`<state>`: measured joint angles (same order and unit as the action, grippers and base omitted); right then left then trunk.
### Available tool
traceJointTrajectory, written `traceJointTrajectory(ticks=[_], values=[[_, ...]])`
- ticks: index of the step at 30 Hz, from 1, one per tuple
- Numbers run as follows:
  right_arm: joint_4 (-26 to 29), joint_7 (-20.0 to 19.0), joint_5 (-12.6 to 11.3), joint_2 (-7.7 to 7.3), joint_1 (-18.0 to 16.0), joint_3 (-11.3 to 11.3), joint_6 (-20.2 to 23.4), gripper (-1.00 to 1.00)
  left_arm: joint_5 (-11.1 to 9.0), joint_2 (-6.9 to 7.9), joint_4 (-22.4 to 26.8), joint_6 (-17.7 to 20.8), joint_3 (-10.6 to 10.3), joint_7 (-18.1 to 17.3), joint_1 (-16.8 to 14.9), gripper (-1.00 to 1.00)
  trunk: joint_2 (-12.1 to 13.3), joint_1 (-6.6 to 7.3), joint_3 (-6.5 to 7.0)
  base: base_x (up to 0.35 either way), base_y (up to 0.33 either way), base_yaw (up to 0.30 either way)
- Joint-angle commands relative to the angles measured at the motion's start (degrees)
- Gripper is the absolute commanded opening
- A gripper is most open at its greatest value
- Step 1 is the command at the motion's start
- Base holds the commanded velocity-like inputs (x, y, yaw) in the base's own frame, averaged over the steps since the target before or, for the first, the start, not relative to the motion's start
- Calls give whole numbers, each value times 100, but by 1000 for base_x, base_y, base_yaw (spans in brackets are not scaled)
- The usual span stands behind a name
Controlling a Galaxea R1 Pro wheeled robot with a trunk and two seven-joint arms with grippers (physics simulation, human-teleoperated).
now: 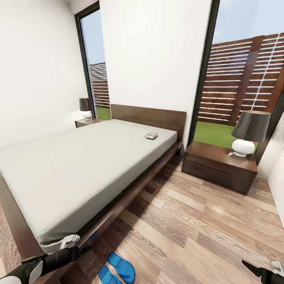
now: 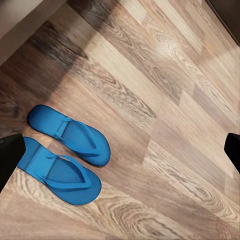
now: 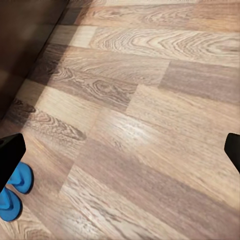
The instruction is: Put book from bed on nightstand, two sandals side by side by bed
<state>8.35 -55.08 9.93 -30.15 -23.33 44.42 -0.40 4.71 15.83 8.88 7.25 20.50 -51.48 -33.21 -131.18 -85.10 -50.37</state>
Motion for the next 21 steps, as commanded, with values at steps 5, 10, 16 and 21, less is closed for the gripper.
traceJointTrajectory(ticks=[5, 10, 16, 21], values=[[1, -20, 61, 0, -5, 49, -4, 100, 51, -1, 9, 48, 51, -28, -2, 100, -3, 1, -6, 0, 0, -221], [0, -20, 69, 0, -5, 49, -4, 100, 51, -1, 9, 48, 51, -28, -2, 100, -3, 1, -6, 0, 0, -270], [0, -20, 70, 0, -5, 49, -4, 100, 49, -1, 9, 48, 51, -28, -2, 100, -3, 1, -6, 0, 0, -264], [0, -20, 76, 0, -5, 49, -6, 100, 50, -1, 9, 48, 51, -28, -2, 100, -3, 1, -6, 0, 0, -259]])
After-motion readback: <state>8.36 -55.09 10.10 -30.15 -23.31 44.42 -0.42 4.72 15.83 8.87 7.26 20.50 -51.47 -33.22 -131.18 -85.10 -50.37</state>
